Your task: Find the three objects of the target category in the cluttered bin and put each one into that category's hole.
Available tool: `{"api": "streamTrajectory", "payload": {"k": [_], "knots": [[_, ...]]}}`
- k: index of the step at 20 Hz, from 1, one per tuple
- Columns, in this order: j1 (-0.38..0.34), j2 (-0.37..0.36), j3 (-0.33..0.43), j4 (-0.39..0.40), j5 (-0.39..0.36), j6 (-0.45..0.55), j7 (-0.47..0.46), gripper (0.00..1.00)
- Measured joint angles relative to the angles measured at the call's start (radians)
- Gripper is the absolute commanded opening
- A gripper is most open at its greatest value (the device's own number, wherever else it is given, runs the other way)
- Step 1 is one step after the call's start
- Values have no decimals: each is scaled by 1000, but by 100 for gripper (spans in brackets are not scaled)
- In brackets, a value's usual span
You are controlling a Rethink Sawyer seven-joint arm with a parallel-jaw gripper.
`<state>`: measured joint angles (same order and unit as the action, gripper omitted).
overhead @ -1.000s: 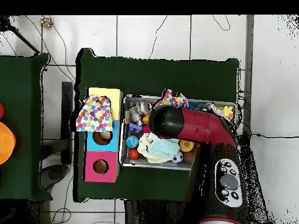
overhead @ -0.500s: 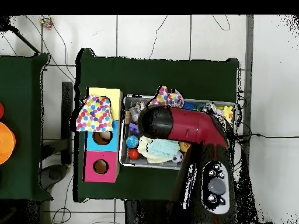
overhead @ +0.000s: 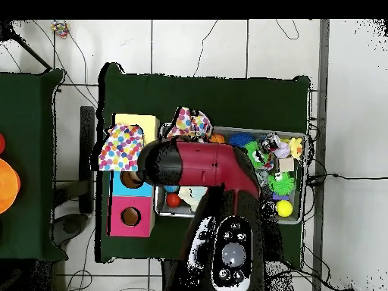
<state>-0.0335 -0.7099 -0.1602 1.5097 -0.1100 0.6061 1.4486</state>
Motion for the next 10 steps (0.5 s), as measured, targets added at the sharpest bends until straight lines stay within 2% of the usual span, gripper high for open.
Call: {"api": "streamTrajectory", "payload": {"k": [4,10], "knots": [[27,1,-3,4,15,0,0,0],[21,16,-3,7,41,0,0,0]]}}
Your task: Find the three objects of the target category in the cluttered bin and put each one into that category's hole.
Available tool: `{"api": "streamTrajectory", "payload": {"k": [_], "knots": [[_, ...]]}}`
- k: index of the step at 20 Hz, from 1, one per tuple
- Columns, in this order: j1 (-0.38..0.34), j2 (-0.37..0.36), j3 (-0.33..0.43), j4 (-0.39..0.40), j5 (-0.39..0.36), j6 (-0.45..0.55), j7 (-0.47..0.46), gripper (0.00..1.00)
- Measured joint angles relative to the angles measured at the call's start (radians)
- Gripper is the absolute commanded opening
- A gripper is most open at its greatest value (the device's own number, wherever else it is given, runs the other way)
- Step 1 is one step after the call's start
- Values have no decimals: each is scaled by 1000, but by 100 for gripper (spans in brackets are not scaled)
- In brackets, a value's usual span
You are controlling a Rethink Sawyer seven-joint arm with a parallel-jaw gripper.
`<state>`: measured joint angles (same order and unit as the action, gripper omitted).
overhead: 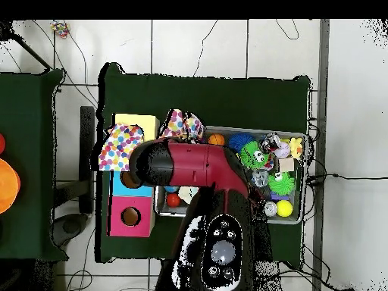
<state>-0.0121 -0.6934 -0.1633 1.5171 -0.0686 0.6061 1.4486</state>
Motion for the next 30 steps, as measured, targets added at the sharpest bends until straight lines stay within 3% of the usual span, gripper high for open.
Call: {"api": "streamTrajectory", "payload": {"k": [15,30], "knots": [[1,50,-1,0,24,0,0,0],[117,-10,-19,22,27,0,0,0]]}}
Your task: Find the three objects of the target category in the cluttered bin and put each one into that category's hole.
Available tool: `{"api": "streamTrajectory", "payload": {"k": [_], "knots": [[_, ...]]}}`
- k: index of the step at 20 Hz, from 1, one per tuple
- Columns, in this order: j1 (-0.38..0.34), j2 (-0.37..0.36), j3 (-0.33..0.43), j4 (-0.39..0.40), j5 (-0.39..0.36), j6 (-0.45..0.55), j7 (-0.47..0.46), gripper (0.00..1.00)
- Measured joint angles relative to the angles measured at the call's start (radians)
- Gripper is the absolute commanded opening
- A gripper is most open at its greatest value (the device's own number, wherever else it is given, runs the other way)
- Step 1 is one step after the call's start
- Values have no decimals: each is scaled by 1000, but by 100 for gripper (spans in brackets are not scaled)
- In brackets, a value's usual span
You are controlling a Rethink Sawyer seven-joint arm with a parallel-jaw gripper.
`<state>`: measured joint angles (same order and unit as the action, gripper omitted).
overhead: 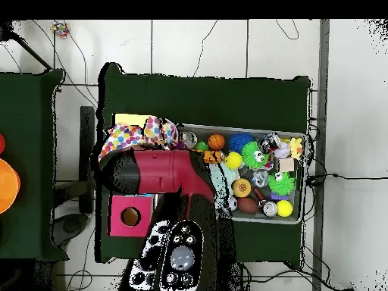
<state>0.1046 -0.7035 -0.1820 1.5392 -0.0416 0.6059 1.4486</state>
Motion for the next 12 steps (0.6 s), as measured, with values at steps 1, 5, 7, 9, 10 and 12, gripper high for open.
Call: {"api": "streamTrajectory", "payload": {"k": [1,5,7,9,10,12], "knots": [[5,-4,0,3,1,0,0,0],[8,-26,8,35,15,0,0,0],[-20,-32,19,58,23,-8,0,0],[-44,-33,29,70,25,-13,0,0],[-55,-33,33,74,26,-16,0,0],[-110,-33,53,92,27,-28,0,0]]}}
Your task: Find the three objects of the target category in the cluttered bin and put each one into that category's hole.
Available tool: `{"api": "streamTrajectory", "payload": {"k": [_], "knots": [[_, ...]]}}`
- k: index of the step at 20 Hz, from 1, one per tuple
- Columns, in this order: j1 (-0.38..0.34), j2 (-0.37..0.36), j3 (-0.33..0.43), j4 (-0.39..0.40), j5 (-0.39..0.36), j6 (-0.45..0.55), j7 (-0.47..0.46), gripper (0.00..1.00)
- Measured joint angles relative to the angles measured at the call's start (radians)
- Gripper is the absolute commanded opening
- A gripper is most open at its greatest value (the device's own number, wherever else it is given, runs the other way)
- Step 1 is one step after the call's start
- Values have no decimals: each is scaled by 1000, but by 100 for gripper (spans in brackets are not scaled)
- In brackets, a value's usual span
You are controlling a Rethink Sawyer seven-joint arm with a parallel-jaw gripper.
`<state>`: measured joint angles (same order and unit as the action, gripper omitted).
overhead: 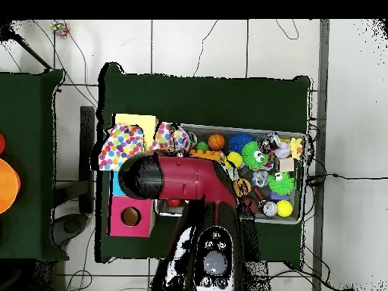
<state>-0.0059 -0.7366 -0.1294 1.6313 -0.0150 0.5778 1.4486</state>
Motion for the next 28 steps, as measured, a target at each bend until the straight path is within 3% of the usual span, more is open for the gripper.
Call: {"api": "streamTrajectory", "payload": {"k": [8,26,27,28], "knots": [[-157,20,34,16,-4,-29,0,0],[-186,71,31,8,-47,-29,0,0],[-186,71,30,8,-47,-29,0,100],[-186,71,29,8,-47,-29,0,100]]}}
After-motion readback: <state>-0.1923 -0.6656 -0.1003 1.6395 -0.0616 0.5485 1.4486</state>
